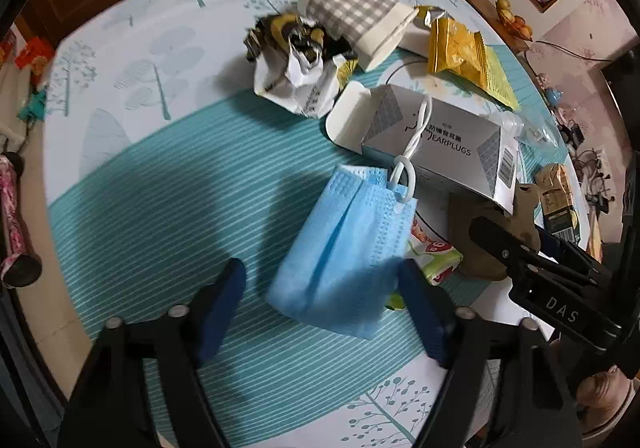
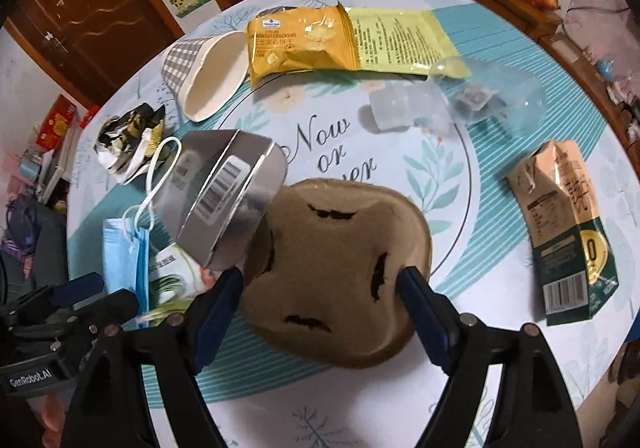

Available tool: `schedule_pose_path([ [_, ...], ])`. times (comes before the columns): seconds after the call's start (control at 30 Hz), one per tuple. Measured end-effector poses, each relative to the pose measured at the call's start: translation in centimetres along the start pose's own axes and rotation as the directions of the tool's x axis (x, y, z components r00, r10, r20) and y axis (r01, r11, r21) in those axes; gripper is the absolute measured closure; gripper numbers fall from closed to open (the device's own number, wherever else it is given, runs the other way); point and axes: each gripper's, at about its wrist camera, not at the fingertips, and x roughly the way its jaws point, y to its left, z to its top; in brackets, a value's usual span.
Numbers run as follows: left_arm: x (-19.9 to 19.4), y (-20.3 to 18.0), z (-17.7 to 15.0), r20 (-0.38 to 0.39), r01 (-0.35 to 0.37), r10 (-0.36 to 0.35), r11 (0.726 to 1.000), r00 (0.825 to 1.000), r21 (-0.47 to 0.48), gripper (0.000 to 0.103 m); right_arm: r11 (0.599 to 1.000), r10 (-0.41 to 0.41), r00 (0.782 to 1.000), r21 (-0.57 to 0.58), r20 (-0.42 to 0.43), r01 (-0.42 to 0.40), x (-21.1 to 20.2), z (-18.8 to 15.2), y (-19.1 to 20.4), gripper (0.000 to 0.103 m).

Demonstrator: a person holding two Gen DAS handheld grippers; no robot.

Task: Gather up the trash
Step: 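Reach the right gripper toward the brown cardboard piece and the left toward the blue mask, then grasp the blue mask with the left gripper while the right gripper grasps the brown cardboard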

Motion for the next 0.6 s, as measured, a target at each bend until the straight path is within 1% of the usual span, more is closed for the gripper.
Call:
schedule_pose_path([
  [0.03,0.3,0.2,0.1,-0.012,0.012,-0.012,1.000,1.000,-0.009,0.045,1.000,-0.001,1.000,-0.001,0.002,0.001,0.0,0.0,0.0,0.022],
  [0.07,0.7,0.5,0.1,-0.028,0.026,-0.027,0.999,0.999,-0.024,0.052,1.000,0.003,1.000,0.002,0.003,-0.003,-0.1,0.0,-0.1,0.025],
  [0.13,1.1,0.9,0.1,-0.035,0.040,-0.041,0.998,0.999,-0.045,0.060,1.000,0.018,1.000,0.009,0.012,-0.018,-0.3,-0.1,-0.5,0.027],
  [0.2,1.2,1.3,0.0,-0.037,0.052,-0.054,0.997,0.998,-0.058,0.078,1.000,0.028,0.999,0.002,0.015,-0.028,-0.5,-0.3,-0.7,0.028],
  [0.23,1.2,1.4,-0.1,-0.037,0.057,-0.060,0.996,0.998,-0.062,0.081,1.000,0.026,1.000,-0.003,0.016,-0.026,-0.6,-0.4,-0.7,0.029],
  [0.3,1.1,1.6,-0.3,-0.034,0.060,-0.063,0.996,0.997,-0.069,0.091,1.000,0.019,1.000,-0.017,0.016,-0.019,-0.7,-0.9,-0.8,0.029],
  [0.4,0.6,1.8,-0.7,-0.012,0.036,-0.037,0.996,0.999,-0.075,0.097,0.999,0.023,1.000,-0.024,0.019,-0.022,-1.2,-1.7,-1.1,0.030],
  [0.6,-2.4,1.8,-1.7,0.040,0.018,-0.014,0.994,0.999,-0.111,0.099,0.999,0.051,0.998,0.006,0.026,-0.052,-2.7,-2.8,-1.9,0.031],
])
